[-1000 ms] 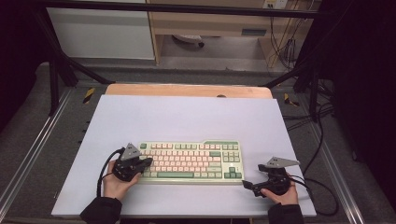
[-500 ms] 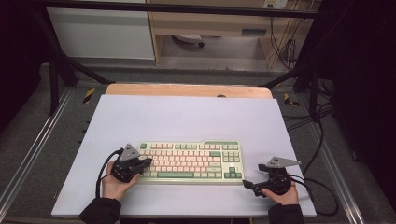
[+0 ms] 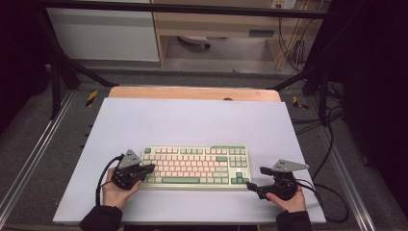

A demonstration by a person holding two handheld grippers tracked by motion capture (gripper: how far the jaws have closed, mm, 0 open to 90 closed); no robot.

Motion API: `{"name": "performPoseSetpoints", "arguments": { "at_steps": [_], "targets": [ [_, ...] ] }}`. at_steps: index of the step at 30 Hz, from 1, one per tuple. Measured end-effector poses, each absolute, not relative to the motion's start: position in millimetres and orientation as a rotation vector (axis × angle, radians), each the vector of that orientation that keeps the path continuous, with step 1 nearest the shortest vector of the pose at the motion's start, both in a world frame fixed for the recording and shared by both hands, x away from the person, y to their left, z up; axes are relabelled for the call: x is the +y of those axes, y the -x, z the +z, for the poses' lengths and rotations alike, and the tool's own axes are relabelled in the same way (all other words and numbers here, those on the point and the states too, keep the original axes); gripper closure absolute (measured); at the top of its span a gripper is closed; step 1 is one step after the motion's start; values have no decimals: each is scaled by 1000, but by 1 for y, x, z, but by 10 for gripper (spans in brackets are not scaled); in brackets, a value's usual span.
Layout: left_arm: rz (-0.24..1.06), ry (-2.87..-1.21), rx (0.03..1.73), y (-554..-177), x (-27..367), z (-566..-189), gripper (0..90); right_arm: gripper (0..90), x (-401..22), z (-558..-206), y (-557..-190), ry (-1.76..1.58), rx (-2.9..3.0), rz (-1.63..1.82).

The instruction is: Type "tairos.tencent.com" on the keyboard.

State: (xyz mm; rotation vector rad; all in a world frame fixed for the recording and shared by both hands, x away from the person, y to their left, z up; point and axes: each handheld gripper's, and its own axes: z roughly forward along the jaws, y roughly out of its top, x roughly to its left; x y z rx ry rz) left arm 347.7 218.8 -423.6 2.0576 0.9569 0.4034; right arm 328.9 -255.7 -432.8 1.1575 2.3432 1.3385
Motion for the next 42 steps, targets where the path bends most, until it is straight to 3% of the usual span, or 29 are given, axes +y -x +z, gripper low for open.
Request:
{"name": "performPoseSetpoints", "arguments": {
  "at_steps": [10,18,30,42],
  "targets": [
    [398,-2047,957,-348,220,-423,900,411,-235,-420,-327,-1093,2378,1376],
    [396,-2046,951,-348,219,-423,900,558,-213,-415,-331,-1051,2410,1374],
    [396,-2048,945,-348,218,-424,900,765,-182,-405,-340,-1009,2420,1397],
    [392,-2047,944,-348,218,-424,900,900,-151,-399,-351,-987,2442,1372]
  ]
}}
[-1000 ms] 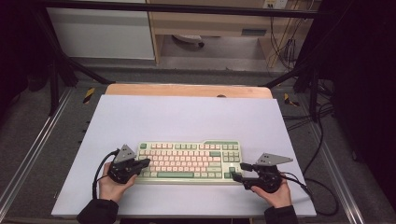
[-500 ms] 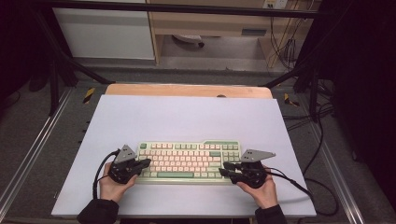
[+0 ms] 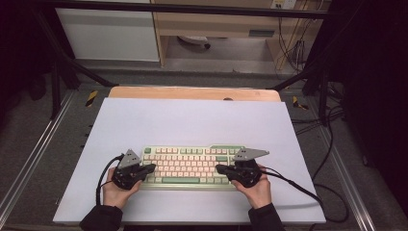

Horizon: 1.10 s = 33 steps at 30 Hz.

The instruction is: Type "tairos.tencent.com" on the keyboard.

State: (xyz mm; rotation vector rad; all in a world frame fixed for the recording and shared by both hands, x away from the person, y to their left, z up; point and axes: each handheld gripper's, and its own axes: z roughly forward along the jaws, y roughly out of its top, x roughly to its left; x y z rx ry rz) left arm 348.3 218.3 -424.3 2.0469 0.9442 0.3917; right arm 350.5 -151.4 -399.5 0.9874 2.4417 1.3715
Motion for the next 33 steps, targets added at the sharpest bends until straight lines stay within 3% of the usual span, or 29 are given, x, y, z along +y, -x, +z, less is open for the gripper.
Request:
{"name": "performPoseSetpoints", "arguments": {
  "at_steps": [33],
  "targets": [
    [396,-2043,936,-349,218,-424,900,900,-96,-406,-380,-998,2453,1352]
  ]
}}
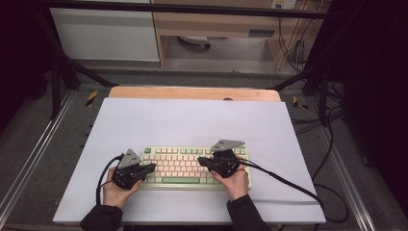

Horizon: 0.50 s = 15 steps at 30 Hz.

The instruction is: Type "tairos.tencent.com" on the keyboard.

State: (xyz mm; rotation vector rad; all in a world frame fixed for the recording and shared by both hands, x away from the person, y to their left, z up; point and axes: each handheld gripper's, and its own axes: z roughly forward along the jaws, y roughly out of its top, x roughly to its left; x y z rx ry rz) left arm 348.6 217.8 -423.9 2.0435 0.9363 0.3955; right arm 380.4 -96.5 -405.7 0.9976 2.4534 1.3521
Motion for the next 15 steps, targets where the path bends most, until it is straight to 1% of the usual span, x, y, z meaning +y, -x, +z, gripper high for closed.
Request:
{"name": "performPoseSetpoints", "arguments": {
  "at_steps": [15],
  "targets": [
    [394,-2046,939,-349,217,-424,900,900,-76,-428,-393,-1022,2484,1280]
  ]
}}
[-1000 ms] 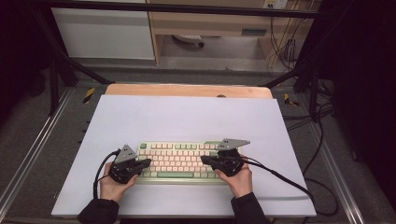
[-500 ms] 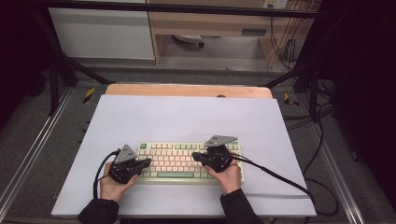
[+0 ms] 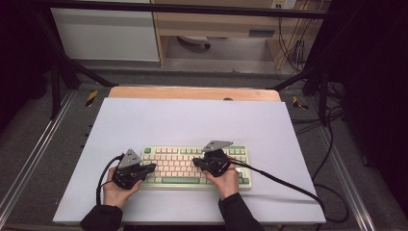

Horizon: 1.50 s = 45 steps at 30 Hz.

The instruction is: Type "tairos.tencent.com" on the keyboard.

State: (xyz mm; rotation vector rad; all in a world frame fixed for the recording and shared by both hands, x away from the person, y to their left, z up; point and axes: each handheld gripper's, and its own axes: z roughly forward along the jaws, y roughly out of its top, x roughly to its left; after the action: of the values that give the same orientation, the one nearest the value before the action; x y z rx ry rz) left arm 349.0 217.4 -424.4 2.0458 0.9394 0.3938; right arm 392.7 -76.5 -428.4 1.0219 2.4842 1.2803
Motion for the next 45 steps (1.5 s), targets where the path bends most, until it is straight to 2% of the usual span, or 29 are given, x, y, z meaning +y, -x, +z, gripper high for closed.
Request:
{"name": "performPoseSetpoints", "arguments": {
  "at_steps": [19,31,45],
  "targets": [
    [393,-2045,936,-349,217,-424,900,900,-71,-428,-392,-988,2503,1261],
    [394,-2044,934,-348,217,-424,900,900,-85,-412,-383,-969,2528,1276],
    [397,-2055,923,-349,209,-422,900,900,-110,-411,-374,-978,2541,1262]
  ]
}}
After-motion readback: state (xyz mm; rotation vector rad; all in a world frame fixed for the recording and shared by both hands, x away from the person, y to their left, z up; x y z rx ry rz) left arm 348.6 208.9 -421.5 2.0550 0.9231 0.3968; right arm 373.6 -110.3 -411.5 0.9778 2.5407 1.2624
